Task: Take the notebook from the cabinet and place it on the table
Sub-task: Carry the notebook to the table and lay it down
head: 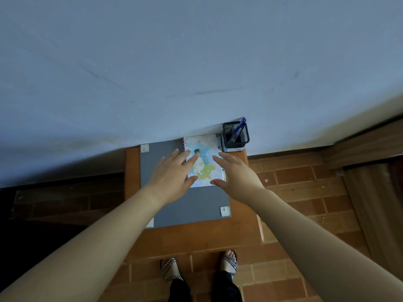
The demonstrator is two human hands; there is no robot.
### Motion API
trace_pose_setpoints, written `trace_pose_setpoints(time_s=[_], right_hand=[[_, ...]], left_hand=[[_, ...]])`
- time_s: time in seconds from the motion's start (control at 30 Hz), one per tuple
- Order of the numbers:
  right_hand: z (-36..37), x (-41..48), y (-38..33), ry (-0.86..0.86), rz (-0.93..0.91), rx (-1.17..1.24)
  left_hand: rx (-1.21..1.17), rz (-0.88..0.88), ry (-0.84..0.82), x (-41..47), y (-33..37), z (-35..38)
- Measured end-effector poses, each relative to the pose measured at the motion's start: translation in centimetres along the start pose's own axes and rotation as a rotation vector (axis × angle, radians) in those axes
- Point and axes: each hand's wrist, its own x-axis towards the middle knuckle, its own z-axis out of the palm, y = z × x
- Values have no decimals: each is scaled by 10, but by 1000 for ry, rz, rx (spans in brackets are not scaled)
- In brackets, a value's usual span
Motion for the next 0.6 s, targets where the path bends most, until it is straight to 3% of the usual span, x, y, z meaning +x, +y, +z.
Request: trace_pose_setpoints(time_s=[0.43,0.6], right_hand=[[-149,-129,-62,207,-112,47],[-188,-162,-70,203,-188,-4]], left_hand=[[57,30,274,-112,88,-139],[45,16,360,-147,116,-167]])
